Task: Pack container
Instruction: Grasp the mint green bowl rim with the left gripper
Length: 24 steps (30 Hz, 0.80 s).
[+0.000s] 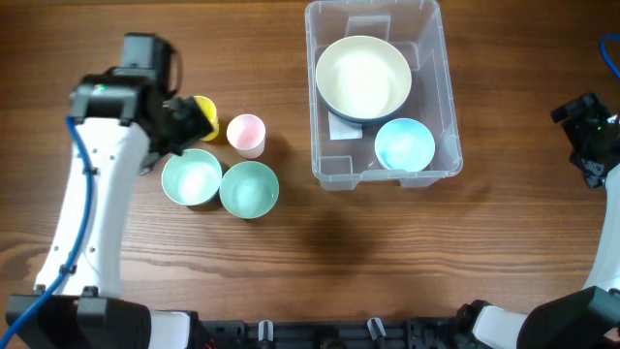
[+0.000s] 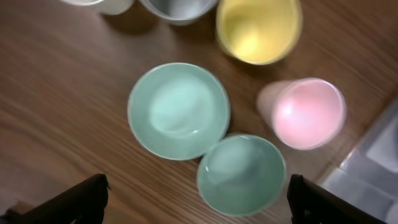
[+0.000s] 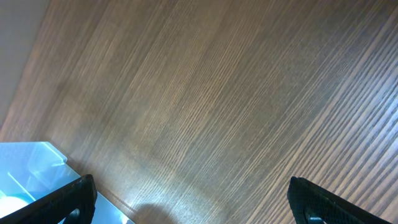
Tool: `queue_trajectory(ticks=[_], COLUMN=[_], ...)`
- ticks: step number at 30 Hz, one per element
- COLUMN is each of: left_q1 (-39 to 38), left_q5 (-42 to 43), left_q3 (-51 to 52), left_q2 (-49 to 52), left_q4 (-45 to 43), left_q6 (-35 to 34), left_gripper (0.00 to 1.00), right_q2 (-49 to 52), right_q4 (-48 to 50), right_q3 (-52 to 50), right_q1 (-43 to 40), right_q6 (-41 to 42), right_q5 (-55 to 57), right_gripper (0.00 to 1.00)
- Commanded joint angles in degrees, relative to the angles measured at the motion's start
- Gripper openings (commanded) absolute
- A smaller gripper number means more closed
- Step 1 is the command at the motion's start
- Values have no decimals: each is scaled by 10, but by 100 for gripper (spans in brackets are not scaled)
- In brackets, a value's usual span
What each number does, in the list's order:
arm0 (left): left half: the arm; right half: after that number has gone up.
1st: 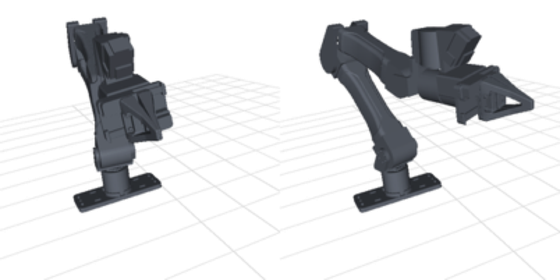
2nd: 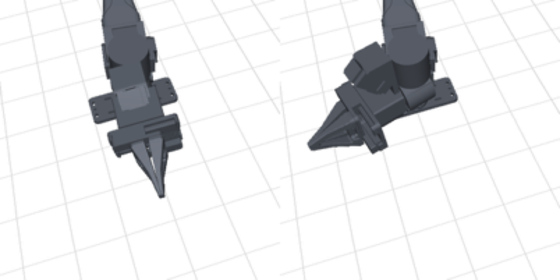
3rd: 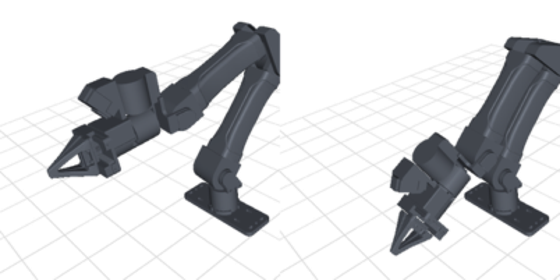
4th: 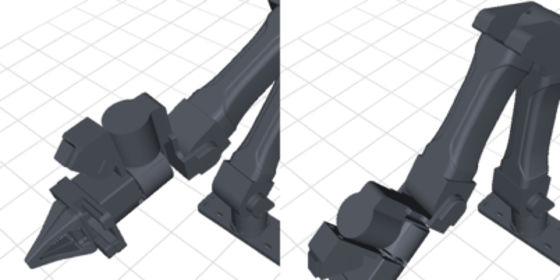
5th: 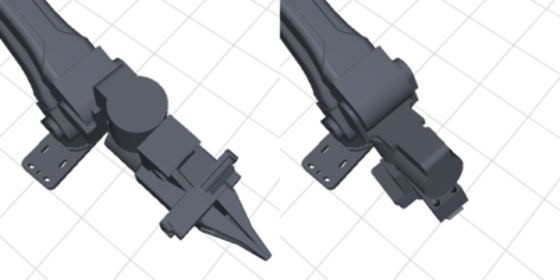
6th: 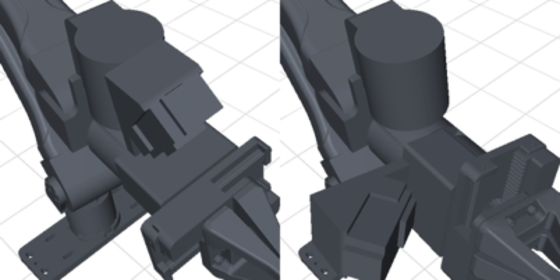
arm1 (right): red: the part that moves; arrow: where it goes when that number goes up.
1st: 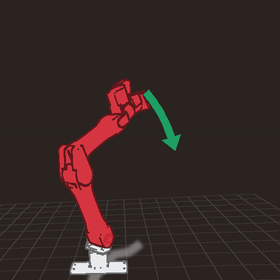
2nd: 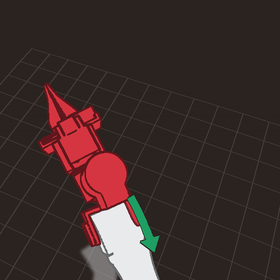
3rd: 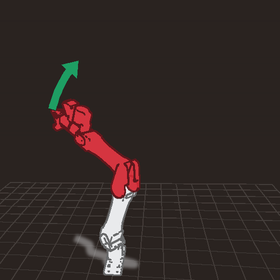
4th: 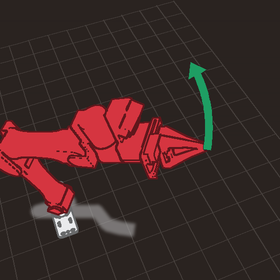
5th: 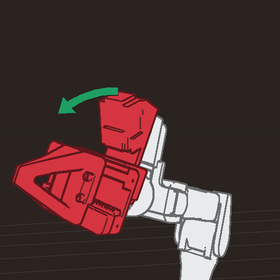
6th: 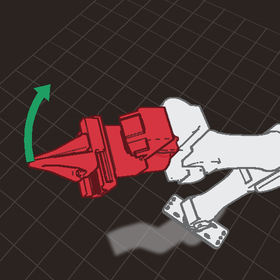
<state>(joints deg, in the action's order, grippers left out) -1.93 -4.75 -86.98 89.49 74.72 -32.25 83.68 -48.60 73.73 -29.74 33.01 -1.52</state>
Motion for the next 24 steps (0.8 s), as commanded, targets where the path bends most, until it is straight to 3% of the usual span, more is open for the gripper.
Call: queue_trajectory(ticks=[1, 9, 11, 14, 20, 22, 23, 24], left_q1=[76, 119, 118, 118, 118, 118, 119, 119], left_q5=[40, 69, 68, 62, 45, 45, 45, 45], left_q3=[78, 277, 310, 344, 367, 368, 367, 367], left_q2=[3, 3, 3, 3, 14, 17, 17, 13], left_q4=[-45, -211, -257, -292, -314, -313, -312, -310], left_q6=[11, 29, 29, 31, 31, 31, 31, 31], left_gripper=[92, 82, 69, 40, 32, 20, 4, 4], right_q2=[5, 5, 5, 5, 5, 5, 5, 5], right_q4=[2, 2, 2, 2, 2, 2, 2, 2], right_q3=[4, 4, 4, 5, 5, 4, 4, 4], right_q1=[-1, -1, -1, -1, -1, -1, -1, -1], right_q6=[6, 6, 6, 6, 6, 6, 6, 6], right_q5=[-3, -3, -3, -3, -3, -3, -3, -3], right_gripper=[100, 100, 100, 100, 100, 100, 100, 100])
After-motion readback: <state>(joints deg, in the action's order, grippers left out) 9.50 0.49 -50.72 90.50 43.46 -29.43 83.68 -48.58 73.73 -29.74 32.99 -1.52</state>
